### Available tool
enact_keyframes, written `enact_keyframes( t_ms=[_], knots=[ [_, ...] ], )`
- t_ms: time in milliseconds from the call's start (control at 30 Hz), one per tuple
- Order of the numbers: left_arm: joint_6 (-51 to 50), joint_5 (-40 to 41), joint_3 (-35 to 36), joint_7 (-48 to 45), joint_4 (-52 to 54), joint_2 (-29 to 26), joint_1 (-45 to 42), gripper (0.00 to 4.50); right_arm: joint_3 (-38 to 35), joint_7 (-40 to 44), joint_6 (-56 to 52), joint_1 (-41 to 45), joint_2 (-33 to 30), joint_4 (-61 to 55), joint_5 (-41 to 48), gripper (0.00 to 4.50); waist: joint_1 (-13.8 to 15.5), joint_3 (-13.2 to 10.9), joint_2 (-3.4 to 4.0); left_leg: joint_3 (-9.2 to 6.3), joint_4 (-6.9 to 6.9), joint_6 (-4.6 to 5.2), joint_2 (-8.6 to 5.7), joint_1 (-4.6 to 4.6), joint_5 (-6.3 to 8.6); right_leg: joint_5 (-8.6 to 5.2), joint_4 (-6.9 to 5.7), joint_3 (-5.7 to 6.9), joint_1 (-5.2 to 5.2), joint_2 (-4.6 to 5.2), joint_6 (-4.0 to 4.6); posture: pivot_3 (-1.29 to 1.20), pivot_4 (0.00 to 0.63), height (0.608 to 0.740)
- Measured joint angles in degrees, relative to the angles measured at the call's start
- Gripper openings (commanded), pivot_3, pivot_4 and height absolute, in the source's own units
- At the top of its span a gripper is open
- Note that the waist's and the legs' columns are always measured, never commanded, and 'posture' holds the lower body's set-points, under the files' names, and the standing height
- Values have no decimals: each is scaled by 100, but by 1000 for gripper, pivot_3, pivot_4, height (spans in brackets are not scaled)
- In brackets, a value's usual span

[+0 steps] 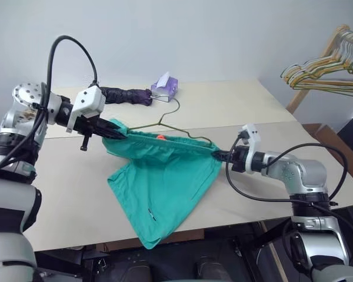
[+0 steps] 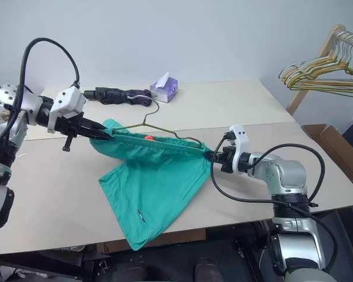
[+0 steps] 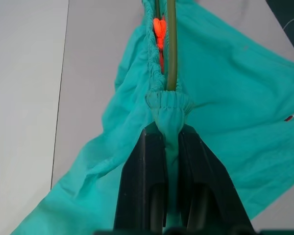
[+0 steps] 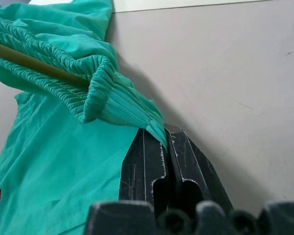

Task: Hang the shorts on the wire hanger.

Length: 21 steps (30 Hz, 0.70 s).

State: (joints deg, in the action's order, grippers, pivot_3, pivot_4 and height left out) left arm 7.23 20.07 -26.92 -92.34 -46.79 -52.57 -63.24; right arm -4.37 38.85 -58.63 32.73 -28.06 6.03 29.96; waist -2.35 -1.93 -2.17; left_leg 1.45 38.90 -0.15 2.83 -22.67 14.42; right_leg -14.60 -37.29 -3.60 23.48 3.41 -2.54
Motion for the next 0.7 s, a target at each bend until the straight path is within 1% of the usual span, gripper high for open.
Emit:
enact_keyframes(
  t_ms=[167,267,400,533,600,700],
  knots=[
    [257,-338,76,0,-231,65,-36,24,355,110,267,-69,-391,-564,-58,34,5,-1,1,1,1,0,0,-1,0,0,1,0,0,0,0,22,0,740],
    [290,-478,146,0,-318,159,-118,24,857,283,361,28,-865,-942,-306,34,5,-2,2,2,2,0,0,-2,0,0,2,0,1,0,-1,15,0,740],
    [395,-787,473,14,-501,414,-227,24,1605,548,339,655,-1509,-1321,-724,34,5,-6,9,5,2,0,0,-8,0,-1,-2,-1,14,0,0,4,0,740],
    [440,-1056,690,15,-556,567,-323,24,1977,866,350,1192,-1832,-1444,-989,34,-11,-6,9,9,4,0,0,-31,0,0,-7,-5,40,1,0,1,0,740],
    [467,-1170,789,13,-559,627,-353,24,2223,1187,353,1480,-1966,-1465,-1088,34,-15,-6,9,13,11,0,-1,-54,0,0,-27,-12,73,1,0,-4,0,740],
    [473,-1271,875,12,-570,771,-359,24,2678,1729,426,2026,-2197,-1525,-1304,34,-11,-9,13,14,11,1,0,-54,0,-1,-32,-12,79,1,0,-7,0,740]
  ],
)
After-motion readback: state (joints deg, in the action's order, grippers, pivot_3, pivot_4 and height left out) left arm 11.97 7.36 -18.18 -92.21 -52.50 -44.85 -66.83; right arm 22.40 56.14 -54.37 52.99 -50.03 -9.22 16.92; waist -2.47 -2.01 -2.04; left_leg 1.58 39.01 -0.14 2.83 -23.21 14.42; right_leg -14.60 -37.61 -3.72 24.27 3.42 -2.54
